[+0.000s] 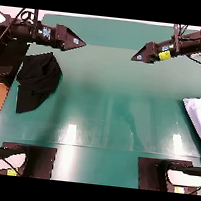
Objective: Fold the shirts.
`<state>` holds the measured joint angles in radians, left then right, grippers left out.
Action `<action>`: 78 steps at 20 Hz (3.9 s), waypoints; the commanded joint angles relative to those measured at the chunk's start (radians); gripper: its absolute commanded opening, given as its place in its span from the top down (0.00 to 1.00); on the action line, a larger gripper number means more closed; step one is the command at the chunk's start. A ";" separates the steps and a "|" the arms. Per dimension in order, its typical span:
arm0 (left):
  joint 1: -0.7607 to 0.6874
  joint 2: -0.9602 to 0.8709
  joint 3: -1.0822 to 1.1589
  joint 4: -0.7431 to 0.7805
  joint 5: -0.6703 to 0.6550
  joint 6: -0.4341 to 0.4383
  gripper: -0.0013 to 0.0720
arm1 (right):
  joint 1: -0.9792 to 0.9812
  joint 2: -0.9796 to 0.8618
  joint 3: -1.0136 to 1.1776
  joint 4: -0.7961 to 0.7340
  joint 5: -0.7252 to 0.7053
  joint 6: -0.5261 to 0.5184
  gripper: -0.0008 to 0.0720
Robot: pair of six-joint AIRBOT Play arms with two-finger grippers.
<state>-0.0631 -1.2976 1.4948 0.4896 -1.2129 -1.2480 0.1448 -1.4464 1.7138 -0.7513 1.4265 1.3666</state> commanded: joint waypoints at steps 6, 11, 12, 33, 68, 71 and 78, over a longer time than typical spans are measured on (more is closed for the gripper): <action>0.490 -0.008 -0.090 0.441 -0.023 -0.245 0.04 | -0.113 0.001 -0.001 0.000 0.054 0.004 0.73; 0.678 -0.009 -0.292 0.592 0.024 -0.335 0.04 | -0.160 0.000 -0.002 -0.003 0.049 0.004 0.63; 0.679 -0.010 -0.313 0.667 0.046 -0.360 0.04 | -0.159 0.000 -0.002 -0.005 0.049 0.004 0.63; 0.393 -0.216 0.095 -0.130 -0.148 -0.065 0.96 | -0.137 0.005 -0.068 -0.011 -0.076 0.032 0.63; -0.026 0.030 -0.425 0.659 0.158 -0.156 0.95 | 0.211 -0.095 -0.654 0.274 -0.379 -0.173 0.27; -0.026 0.031 -0.425 0.659 0.157 -0.157 0.95 | 0.292 -0.191 -0.586 0.293 -0.440 -0.171 0.27; -0.026 0.031 -0.425 0.659 0.156 -0.138 0.95 | 0.315 -0.252 -0.510 0.283 -0.588 -0.141 0.27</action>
<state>-0.0895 -1.2678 1.0706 1.1481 -1.0573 -1.4002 0.4500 -1.6775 1.1824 -0.4728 0.9432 1.2140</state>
